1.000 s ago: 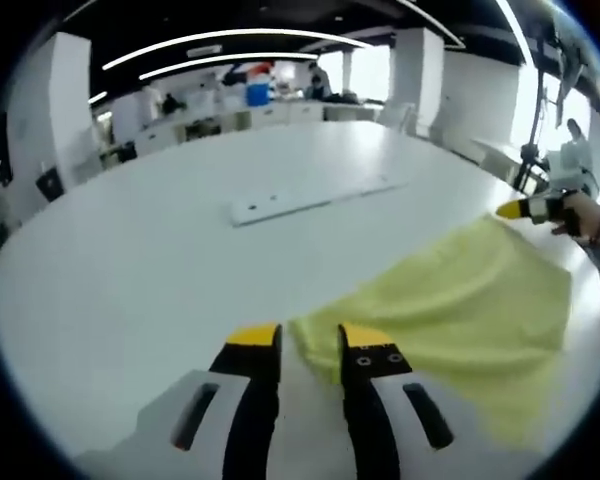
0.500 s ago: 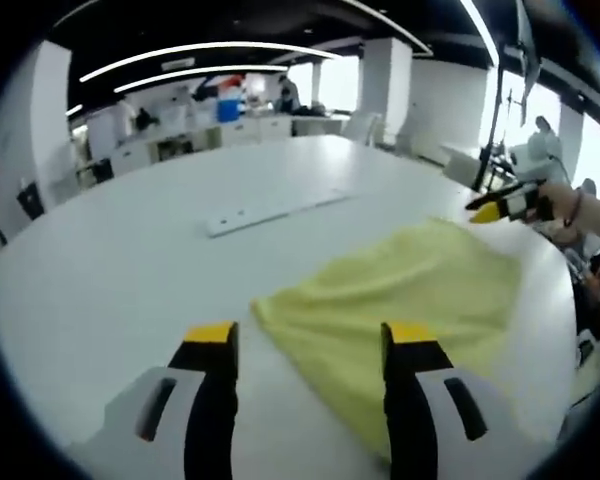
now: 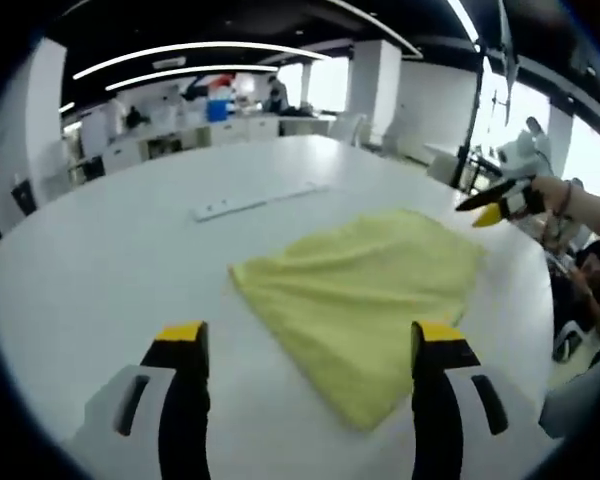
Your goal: Fold the garment on the visible template until the final outline fits inside the template.
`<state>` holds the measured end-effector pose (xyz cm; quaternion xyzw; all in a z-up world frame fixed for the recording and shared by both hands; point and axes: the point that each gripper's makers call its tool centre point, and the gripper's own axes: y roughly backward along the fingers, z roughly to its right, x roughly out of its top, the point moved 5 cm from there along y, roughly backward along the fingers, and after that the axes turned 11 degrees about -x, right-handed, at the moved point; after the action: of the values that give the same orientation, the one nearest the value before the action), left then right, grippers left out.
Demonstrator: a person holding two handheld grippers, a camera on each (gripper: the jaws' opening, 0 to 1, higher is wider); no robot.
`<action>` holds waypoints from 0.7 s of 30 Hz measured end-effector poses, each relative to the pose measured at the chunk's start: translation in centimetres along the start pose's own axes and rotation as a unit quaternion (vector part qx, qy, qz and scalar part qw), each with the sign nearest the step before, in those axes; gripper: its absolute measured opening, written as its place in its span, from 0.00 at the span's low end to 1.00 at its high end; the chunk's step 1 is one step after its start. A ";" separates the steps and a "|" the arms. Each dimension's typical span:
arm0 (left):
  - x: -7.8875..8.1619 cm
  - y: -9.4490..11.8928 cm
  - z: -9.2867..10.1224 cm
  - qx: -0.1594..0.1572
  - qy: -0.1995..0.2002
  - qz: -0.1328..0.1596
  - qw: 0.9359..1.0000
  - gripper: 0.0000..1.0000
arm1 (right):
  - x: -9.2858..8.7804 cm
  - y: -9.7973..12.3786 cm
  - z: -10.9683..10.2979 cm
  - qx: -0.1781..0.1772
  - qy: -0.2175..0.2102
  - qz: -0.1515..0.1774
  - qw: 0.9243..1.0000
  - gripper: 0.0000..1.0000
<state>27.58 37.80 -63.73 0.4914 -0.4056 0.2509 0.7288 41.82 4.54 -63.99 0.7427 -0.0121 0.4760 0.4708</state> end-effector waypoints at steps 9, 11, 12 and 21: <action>-2.3 0.8 1.2 -0.011 0.015 -0.011 1.000 0.73 | -2.6 1.4 -0.5 0.006 0.004 -0.017 1.000 0.67; -2.8 0.9 1.2 -0.005 0.025 -0.019 0.999 0.69 | -2.9 1.7 -0.5 0.007 -0.003 -0.018 1.000 0.64; -3.1 0.9 1.3 -0.005 0.025 -0.022 0.999 0.68 | -3.1 1.8 -0.5 0.007 -0.007 -0.018 1.000 0.63; -4.7 0.8 2.2 -0.026 0.043 -0.024 0.998 0.49 | -4.6 2.6 -1.1 0.007 -0.003 -0.021 1.000 0.47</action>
<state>23.67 36.28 -66.84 0.4703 -0.3689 0.2436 0.7638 37.30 1.86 -65.39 0.7478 0.0053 0.4638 0.4750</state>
